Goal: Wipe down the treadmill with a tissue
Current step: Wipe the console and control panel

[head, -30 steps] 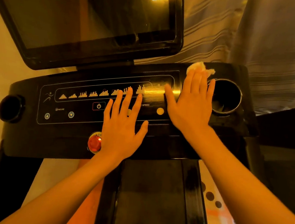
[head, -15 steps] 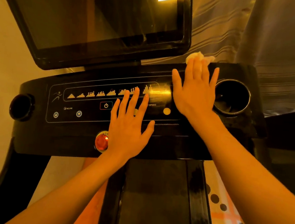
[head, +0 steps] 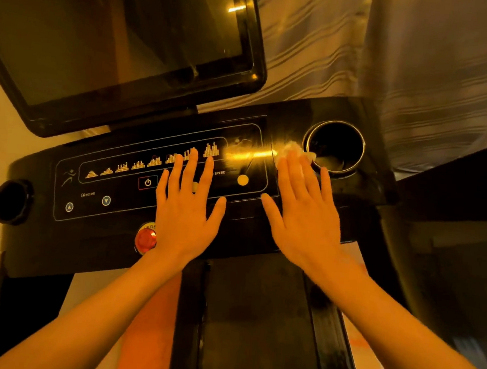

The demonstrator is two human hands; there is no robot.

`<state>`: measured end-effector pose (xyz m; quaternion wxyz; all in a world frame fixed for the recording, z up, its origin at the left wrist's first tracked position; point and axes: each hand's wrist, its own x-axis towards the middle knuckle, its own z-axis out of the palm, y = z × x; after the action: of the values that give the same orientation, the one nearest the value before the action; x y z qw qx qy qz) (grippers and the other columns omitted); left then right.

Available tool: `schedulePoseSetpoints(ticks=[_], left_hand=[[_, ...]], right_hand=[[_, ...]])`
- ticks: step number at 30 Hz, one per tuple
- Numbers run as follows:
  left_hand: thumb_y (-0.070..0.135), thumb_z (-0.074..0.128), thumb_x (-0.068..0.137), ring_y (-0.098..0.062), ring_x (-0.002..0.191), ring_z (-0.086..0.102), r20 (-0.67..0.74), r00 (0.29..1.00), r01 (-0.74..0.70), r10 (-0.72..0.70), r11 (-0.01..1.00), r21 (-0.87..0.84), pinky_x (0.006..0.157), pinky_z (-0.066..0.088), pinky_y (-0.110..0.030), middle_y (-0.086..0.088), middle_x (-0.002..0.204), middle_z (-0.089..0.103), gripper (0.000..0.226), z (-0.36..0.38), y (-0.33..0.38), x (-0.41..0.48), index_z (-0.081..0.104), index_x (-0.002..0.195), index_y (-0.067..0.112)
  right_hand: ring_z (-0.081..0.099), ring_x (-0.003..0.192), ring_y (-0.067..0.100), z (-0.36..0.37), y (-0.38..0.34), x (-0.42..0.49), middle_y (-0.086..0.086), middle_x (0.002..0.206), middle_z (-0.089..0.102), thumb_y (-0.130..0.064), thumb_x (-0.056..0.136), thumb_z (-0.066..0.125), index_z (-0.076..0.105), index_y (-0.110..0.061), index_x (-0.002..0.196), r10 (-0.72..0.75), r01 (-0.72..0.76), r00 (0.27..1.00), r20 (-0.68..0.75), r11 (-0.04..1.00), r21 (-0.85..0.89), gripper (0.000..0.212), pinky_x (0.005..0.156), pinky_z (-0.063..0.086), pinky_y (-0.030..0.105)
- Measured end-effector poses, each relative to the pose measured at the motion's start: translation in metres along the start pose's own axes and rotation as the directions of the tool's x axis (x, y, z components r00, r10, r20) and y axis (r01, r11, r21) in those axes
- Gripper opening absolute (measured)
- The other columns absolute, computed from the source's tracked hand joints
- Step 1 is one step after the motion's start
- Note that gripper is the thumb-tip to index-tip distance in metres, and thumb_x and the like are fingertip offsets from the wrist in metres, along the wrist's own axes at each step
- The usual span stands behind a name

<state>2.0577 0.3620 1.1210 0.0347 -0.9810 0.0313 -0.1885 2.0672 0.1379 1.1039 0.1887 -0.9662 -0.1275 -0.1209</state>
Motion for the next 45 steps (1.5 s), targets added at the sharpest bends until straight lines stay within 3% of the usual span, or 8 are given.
schedulePoseSetpoints(ticks=[4,13,18,22,28,32,37,45], left_hand=[[0.058,0.030,0.100,-0.033,0.160,0.006,0.047,0.999,0.011,-0.007,0.997,-0.079,0.128,0.010,-0.054,-0.010,0.173,0.012,0.075,-0.006,0.001,0.003,0.024,0.165,0.021],[0.055,0.035,0.098,-0.034,0.159,0.006,0.028,0.999,0.040,-0.037,0.990,-0.136,0.128,0.010,-0.054,-0.014,0.172,0.013,0.077,-0.009,0.011,0.006,0.025,0.164,0.018],[0.046,0.044,0.101,-0.031,0.160,0.007,-0.017,0.990,-0.141,0.141,0.968,-0.209,0.128,0.013,-0.049,-0.012,0.173,0.012,0.072,-0.014,0.039,0.013,0.024,0.164,0.019],[0.042,0.038,0.104,-0.030,0.160,0.005,-0.005,0.972,-0.233,0.237,0.950,-0.209,0.129,0.006,-0.045,-0.012,0.173,0.011,0.065,-0.013,0.066,0.035,0.026,0.164,0.019],[0.052,0.024,0.105,-0.031,0.160,0.003,0.071,0.959,-0.274,0.273,0.962,0.007,0.128,0.011,-0.056,-0.010,0.174,0.007,0.067,-0.001,0.086,0.047,0.019,0.166,0.024],[0.053,0.024,0.106,-0.030,0.160,0.003,0.077,0.959,-0.275,0.272,0.961,0.032,0.128,0.011,-0.055,-0.010,0.174,0.007,0.067,-0.004,0.087,0.046,0.020,0.166,0.023],[0.052,0.022,0.105,-0.031,0.160,0.003,0.092,0.958,-0.279,0.273,0.959,0.057,0.127,0.012,-0.056,-0.011,0.174,0.006,0.068,-0.004,0.089,0.046,0.019,0.166,0.022],[0.050,0.024,0.105,-0.031,0.160,0.001,0.100,0.959,-0.275,0.266,0.957,0.090,0.127,0.011,-0.056,-0.011,0.174,0.004,0.068,-0.003,0.091,0.045,0.016,0.166,0.021]], right_hand=[[-0.002,0.161,0.023,-0.005,0.004,0.031,0.009,0.174,0.002,-0.063,0.106,0.006,0.006,-0.013,0.166,-0.018,0.018,1.000,-0.012,1.000,-0.015,0.078,0.130,-0.001,0.049],[-0.009,0.160,0.021,-0.006,0.037,-0.051,0.006,0.174,-0.006,-0.063,0.105,0.009,0.000,-0.014,0.166,-0.065,0.063,0.996,0.058,0.997,0.035,0.079,0.130,-0.002,0.045],[-0.003,0.161,0.019,-0.006,0.023,0.026,0.006,0.174,0.003,-0.058,0.109,0.013,0.006,-0.015,0.167,-0.132,0.132,0.991,0.004,0.990,-0.046,0.072,0.130,0.002,0.048],[-0.005,0.161,0.018,-0.004,0.041,-0.022,0.004,0.174,-0.002,-0.057,0.109,0.012,0.004,-0.015,0.166,-0.144,0.145,0.989,0.026,0.989,-0.034,0.072,0.130,0.006,0.050],[-0.008,0.160,0.021,-0.005,0.068,-0.066,0.007,0.174,-0.007,-0.063,0.105,0.005,-0.002,-0.013,0.166,0.141,-0.142,0.989,0.037,0.989,0.030,0.079,0.130,0.006,0.049],[-0.011,0.160,0.028,-0.007,0.022,-0.030,0.015,0.172,-0.009,-0.068,0.100,-0.007,-0.002,-0.006,0.165,0.431,-0.425,0.902,-0.006,0.892,0.154,0.090,0.130,0.004,0.048],[-0.013,0.160,0.023,-0.002,-0.009,-0.054,0.010,0.174,-0.006,-0.066,0.103,-0.002,0.002,-0.011,0.166,0.306,-0.305,0.952,0.018,0.936,0.176,0.084,0.130,-0.002,0.046],[-0.014,0.159,0.024,-0.016,0.038,0.007,0.013,0.172,-0.013,-0.073,0.094,-0.006,-0.008,-0.007,0.164,0.573,-0.557,0.819,0.039,0.775,0.298,0.096,0.130,-0.002,0.048]])
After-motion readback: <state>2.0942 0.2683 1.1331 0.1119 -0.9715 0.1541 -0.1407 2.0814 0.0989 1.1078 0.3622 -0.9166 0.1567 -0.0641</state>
